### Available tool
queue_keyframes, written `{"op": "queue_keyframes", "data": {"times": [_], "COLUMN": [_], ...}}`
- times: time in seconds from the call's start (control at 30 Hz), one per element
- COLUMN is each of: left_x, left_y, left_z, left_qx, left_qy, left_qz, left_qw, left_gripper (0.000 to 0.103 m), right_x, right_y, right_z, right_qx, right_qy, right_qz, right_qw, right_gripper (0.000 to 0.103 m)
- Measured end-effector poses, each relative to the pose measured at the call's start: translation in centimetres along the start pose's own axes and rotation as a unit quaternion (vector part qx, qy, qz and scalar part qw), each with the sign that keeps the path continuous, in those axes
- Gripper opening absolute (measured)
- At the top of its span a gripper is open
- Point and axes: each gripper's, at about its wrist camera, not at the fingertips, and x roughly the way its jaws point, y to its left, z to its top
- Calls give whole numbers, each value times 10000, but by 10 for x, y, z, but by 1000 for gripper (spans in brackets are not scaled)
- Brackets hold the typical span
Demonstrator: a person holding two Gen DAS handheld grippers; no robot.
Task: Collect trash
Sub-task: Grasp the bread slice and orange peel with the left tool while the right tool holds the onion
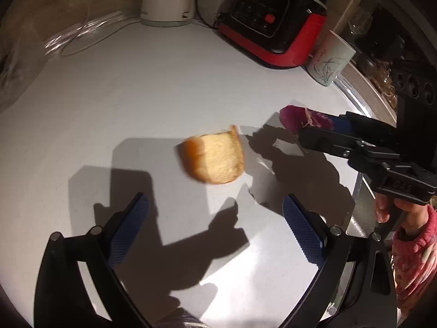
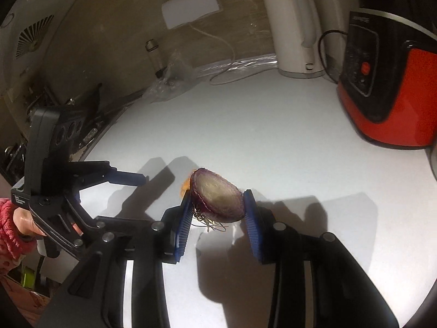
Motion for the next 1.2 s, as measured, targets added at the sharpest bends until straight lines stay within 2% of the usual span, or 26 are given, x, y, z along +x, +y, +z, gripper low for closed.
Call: {"op": "queue_keyframes", "data": {"times": [0.13,0.23,0.3,0.37,0.43,0.47,0.53,0.57,0.6,0.63,0.87,1.2], "left_x": [37,57,63,64,62,59,55,54,53,52,34,-47], "left_y": [-14,-18,-18,-19,-19,-17,-12,-8,-6,-5,-1,19], "left_z": [21,30,34,36,36,36,39,39,40,40,28,-11], "left_qx": [215,385,455,546,673,717,719,745,777,812,881,552], "left_qy": [222,263,280,231,156,125,101,117,128,127,75,-338], "left_qz": [67,514,585,670,948,1068,1154,1171,1162,1131,826,678], "left_qw": [9995,9976,9969,9960,9931,9916,9907,9903,9901,9902,9926,9956], "left_gripper": [94,95,95,91,64,57,32,29,18,14,6,3], "right_x": [-26,-39,-44,-47,-50,-50,-48,-48,-46,-45,-35,-33], "right_y": [-11,-18,-23,-28,-28,-29,-29,-29,-28,-26,-14,36], "right_z": [-10,-22,-29,-34,-37,-38,-38,-38,-37,-36,-30,-28], "right_qx": [79,194,287,359,401,417,416,408,403,380,185,-206], "right_qy": [-131,-188,-209,-220,-222,-223,-216,-214,-209,-207,-142,19], "right_qz": [-199,-289,-334,-355,-374,-379,-375,-368,-358,-340,-218,-82], "right_qw": [9997,9992,9988,9985,9982,9982,9982,9983,9983,9985,9995,9998], "right_gripper": [37,37,37,37,37,37,37,37,37,37,37,37]}}
